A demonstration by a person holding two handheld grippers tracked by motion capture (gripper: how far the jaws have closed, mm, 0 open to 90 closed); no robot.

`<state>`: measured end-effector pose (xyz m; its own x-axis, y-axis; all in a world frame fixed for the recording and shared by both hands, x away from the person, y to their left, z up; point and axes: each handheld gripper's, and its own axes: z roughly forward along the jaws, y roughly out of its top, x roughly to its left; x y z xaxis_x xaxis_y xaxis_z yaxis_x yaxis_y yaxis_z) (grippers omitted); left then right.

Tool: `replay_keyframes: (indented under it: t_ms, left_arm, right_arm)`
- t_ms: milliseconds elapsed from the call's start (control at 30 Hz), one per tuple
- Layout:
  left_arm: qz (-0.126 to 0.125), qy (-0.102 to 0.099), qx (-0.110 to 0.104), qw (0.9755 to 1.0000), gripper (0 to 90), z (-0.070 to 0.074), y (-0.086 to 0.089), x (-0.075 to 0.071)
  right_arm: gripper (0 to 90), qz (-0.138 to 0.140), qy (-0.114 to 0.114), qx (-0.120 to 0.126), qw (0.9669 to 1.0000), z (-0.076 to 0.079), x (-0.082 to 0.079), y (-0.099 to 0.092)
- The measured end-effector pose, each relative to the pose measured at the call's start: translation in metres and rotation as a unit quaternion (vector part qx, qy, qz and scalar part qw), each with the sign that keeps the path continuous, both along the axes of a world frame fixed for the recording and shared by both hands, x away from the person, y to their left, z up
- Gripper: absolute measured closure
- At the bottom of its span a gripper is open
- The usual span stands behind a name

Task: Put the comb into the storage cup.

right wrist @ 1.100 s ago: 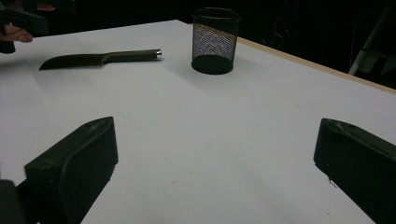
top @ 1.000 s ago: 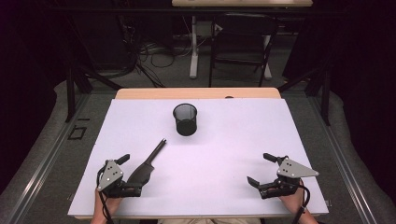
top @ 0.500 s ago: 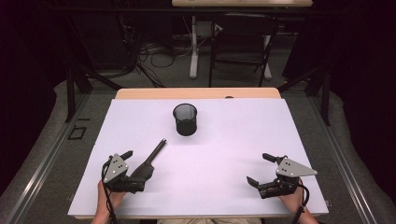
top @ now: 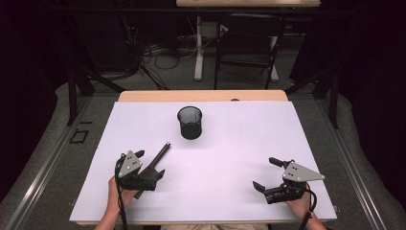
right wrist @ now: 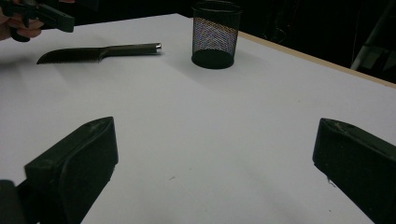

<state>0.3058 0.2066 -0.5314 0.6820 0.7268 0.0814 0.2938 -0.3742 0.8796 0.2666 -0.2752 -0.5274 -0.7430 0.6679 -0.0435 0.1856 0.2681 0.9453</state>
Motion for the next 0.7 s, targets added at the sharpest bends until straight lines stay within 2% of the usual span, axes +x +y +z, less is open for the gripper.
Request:
replay_keyframes:
  t_ms: [200,700]
  left_arm:
    - [-0.008,0.020,0.011,0.9997,0.0,0.000,-0.009,0.014]
    - [-0.021,0.032,0.022,0.9990,0.0,0.005,-0.022,0.031]
  right_arm:
    - [0.0,0.000,0.000,0.000,1.0000,-0.001,0.001,0.000]
    - [0.0,0.001,0.000,-0.003,1.0000,-0.001,0.001,0.000]
